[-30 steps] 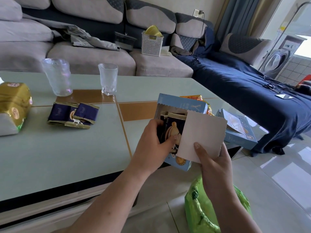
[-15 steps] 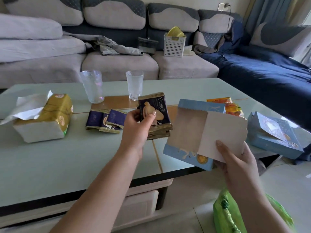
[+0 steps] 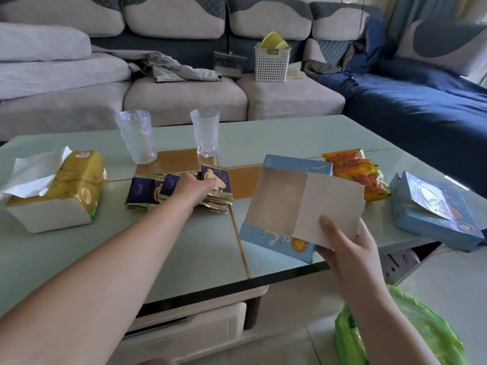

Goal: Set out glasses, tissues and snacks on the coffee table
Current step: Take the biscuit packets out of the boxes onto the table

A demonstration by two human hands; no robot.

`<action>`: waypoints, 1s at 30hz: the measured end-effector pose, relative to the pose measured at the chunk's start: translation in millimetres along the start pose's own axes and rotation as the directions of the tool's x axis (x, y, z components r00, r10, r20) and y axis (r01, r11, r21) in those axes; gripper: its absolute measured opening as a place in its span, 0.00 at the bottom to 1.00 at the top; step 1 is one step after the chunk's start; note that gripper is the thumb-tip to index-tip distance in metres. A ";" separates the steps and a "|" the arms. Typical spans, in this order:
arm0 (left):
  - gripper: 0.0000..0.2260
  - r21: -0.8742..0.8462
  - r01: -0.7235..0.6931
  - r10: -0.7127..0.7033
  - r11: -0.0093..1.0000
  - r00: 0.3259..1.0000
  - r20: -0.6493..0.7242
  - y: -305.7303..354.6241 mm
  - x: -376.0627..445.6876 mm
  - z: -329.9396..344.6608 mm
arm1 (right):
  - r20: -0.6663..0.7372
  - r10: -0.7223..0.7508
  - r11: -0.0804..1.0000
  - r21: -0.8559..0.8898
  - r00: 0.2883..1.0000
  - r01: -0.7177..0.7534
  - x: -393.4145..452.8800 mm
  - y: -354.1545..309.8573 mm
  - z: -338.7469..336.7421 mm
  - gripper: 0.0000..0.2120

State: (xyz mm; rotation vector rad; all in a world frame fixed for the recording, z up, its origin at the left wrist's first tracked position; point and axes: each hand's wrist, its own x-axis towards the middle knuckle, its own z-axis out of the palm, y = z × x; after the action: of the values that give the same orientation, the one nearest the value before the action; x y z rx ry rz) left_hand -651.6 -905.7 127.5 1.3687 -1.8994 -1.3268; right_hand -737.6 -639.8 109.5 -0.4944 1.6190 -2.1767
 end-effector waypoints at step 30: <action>0.18 -0.535 0.213 0.179 0.818 0.788 0.589 25.8 -144.3 72.3 | -0.044 0.299 0.887 0.381 0.953 -0.261 -35.5 -59.0 -72.9 0.20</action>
State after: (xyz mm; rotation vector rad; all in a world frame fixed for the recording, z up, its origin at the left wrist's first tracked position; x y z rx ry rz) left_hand -661.4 -743.3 143.0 0.6628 -1.5755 -2.3406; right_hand -748.3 -546.4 144.3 -0.0324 1.1886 -2.2331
